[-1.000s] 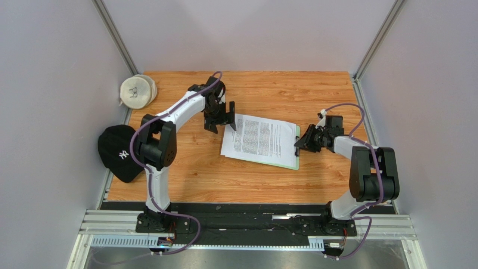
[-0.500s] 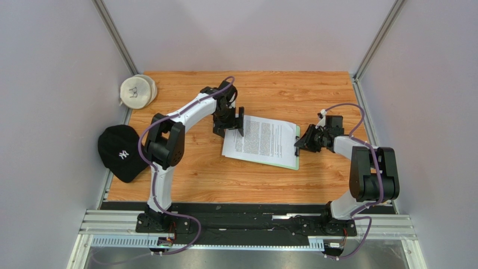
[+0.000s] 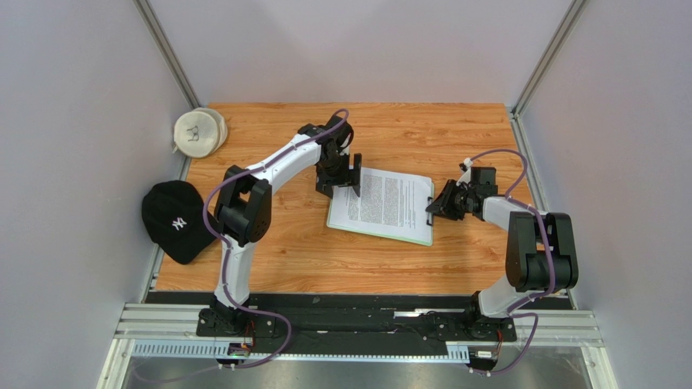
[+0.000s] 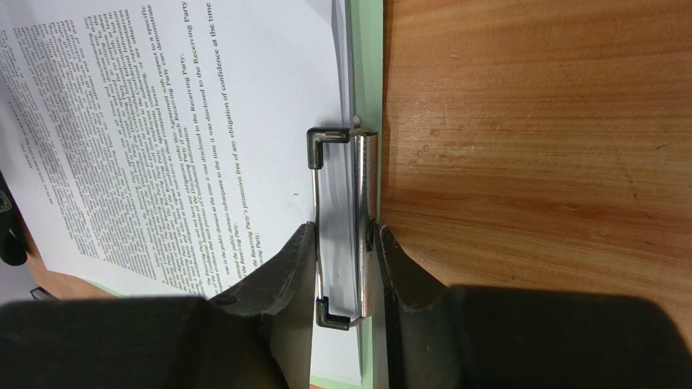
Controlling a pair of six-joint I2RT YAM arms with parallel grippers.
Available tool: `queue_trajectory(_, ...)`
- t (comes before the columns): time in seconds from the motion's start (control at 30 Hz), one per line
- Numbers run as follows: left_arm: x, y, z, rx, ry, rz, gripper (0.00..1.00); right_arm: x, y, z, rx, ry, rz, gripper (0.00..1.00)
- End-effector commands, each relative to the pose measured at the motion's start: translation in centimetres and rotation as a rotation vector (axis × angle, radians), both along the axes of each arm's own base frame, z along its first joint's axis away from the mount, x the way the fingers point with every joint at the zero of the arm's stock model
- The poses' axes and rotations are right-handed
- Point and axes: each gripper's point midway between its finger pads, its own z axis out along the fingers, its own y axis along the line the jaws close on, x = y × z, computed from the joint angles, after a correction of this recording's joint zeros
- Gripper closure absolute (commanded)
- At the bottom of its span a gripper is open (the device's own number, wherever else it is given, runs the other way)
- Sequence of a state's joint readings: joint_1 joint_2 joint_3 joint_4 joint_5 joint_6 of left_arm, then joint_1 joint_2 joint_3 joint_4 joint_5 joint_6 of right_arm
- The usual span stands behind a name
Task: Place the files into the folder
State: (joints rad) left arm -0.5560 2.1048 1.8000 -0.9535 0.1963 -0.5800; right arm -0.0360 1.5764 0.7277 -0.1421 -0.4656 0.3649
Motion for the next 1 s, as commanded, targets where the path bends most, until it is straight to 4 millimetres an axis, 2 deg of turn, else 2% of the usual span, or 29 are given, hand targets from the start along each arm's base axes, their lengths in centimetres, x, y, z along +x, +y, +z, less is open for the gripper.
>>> queue_trajectory(0.0,0.2,-0.6,-0.4,0.001,0.007,0.016,0.12,0.6,0.3,1.1,0.000,-0.030,0.014,1.00)
queue_trajectory(0.17,0.1,-1.2,-0.4,-0.009,0.006,-0.001,0.12,0.6,0.3,1.1,-0.001,-0.030,0.018,1.00)
queue_trajectory(0.5,1.1,0.5,1.0,0.064,-0.074,-0.017,0.06,0.1,0.1,0.2,-0.051,0.022,0.026,1.00)
queue_trajectory(0.67,0.6,-1.0,0.7,-0.014,-0.040,-0.034,0.06,0.2,0.3,0.0,-0.049,0.028,0.029,1.00)
queue_trajectory(0.8,0.7,-0.8,0.9,-0.005,-0.049,-0.031,0.06,0.1,0.2,-0.1,-0.058,0.036,0.028,0.99)
queue_trajectory(0.9,1.1,-0.4,1.7,0.011,-0.090,-0.025,0.05,0.1,0.1,-0.1,-0.062,0.039,0.027,0.83)
queue_trajectory(0.93,1.1,-0.2,2.1,0.015,-0.098,-0.027,0.05,0.1,0.0,-0.2,-0.064,0.048,0.022,0.71)
queue_trajectory(0.97,1.2,0.1,2.2,0.024,-0.104,-0.028,0.05,0.1,0.0,-0.3,-0.065,0.055,0.024,0.66)
